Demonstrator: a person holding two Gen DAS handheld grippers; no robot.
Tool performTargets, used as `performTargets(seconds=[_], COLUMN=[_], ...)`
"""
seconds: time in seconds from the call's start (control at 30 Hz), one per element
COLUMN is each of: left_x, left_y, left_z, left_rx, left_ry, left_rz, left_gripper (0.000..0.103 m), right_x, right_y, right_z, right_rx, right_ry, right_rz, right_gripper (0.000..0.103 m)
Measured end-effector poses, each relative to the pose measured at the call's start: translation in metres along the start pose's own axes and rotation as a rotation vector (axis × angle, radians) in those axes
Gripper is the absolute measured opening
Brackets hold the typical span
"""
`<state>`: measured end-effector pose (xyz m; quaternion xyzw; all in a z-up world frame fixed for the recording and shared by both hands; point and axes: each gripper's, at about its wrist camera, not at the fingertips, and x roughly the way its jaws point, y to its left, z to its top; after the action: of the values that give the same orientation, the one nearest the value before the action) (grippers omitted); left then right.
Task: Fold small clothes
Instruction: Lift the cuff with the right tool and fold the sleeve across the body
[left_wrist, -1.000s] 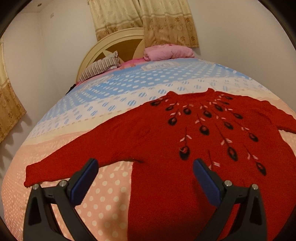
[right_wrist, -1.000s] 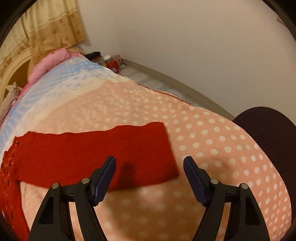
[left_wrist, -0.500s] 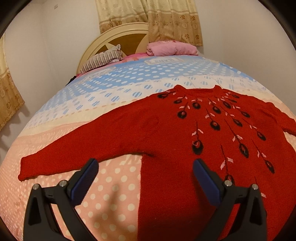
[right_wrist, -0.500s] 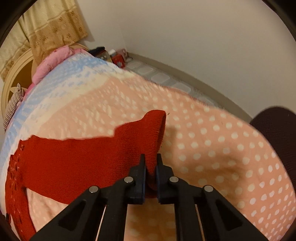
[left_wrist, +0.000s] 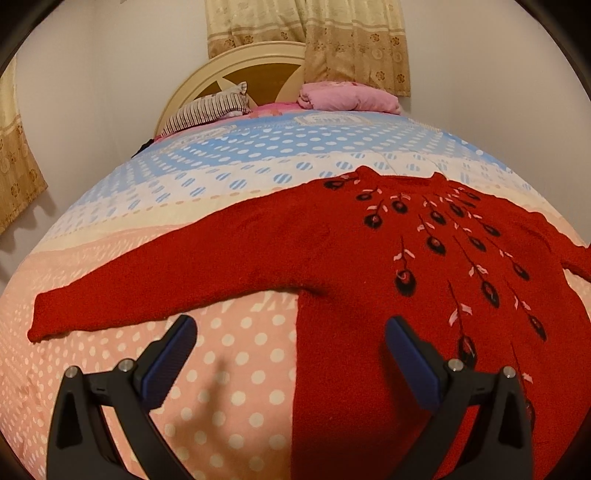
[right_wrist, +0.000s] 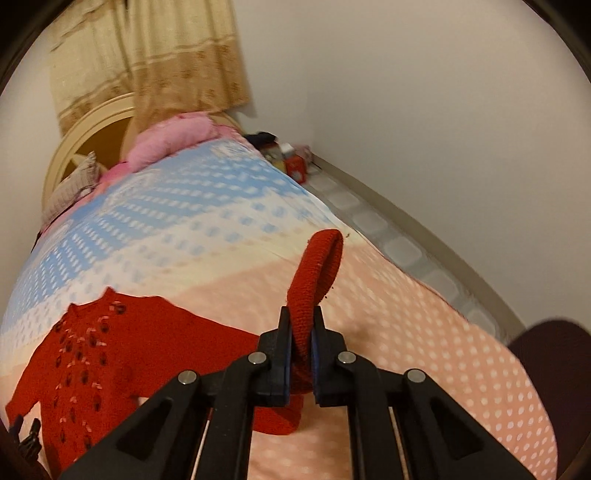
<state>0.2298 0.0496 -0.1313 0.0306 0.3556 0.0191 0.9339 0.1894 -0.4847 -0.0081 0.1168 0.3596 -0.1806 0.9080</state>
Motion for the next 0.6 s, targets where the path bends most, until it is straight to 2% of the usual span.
performTargets(seconds=[0.33,0.6], left_x=[0.0,0.001], left_y=[0.019,0.038], left_z=[-0.005,-0.012], left_rx=[-0.061,-0.108], left_ry=[-0.003,0.0], left_rz=[-0.023,-0.039], left_gripper=[0.103,0.103], right_x=[-0.046,-0.065], right_y=[0.107,0.184], right_z=[0.035,0.037], right_rx=[-0.156,-0.269], right_ry=[-0.095,-0.125], right_rz=[0.079,0.133], right_gripper=[0.007,0.007])
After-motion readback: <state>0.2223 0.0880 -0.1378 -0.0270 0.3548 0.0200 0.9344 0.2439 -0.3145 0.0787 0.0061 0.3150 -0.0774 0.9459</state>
